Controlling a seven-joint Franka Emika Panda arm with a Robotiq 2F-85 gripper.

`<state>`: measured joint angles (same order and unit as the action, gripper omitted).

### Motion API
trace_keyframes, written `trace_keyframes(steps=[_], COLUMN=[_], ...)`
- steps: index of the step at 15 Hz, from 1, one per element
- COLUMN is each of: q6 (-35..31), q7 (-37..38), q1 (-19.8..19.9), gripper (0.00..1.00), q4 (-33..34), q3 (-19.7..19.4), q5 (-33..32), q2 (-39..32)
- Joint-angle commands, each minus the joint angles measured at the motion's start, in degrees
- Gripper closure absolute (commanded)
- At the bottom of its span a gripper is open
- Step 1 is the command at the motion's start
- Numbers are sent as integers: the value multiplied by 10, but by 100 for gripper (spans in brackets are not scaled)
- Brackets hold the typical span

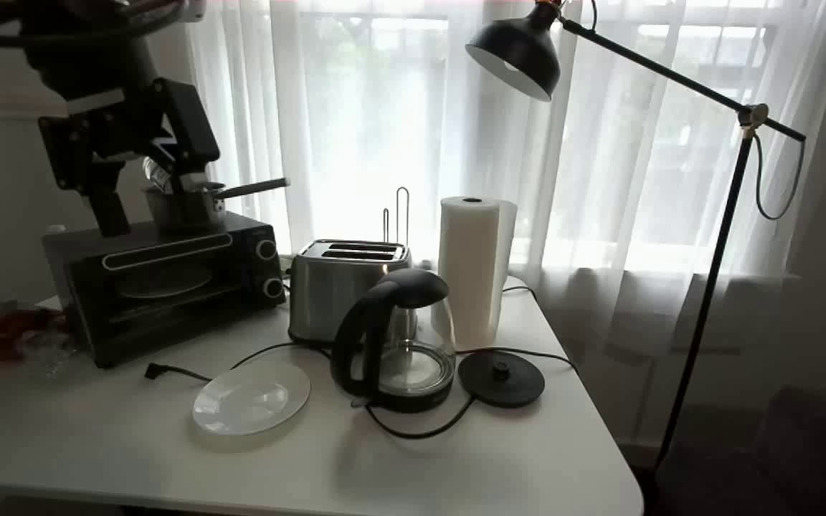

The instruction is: Put the plate on top of the toaster

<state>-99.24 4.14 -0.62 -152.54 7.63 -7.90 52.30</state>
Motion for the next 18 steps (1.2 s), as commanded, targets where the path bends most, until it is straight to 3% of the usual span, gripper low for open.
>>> trace_keyframes(steps=[1, 11, 16, 18], q6=[2, 2, -109, -165], q7=[5, 5, -72, -129], q1=[-8, -8, -18, -15], gripper=[0, 0, 0, 0], q4=[1, 1, -82, -58], q3=[-6, -6, -109, -154], q5=[-5, -5, 51, 62], q2=[-1, -1, 6, -46])
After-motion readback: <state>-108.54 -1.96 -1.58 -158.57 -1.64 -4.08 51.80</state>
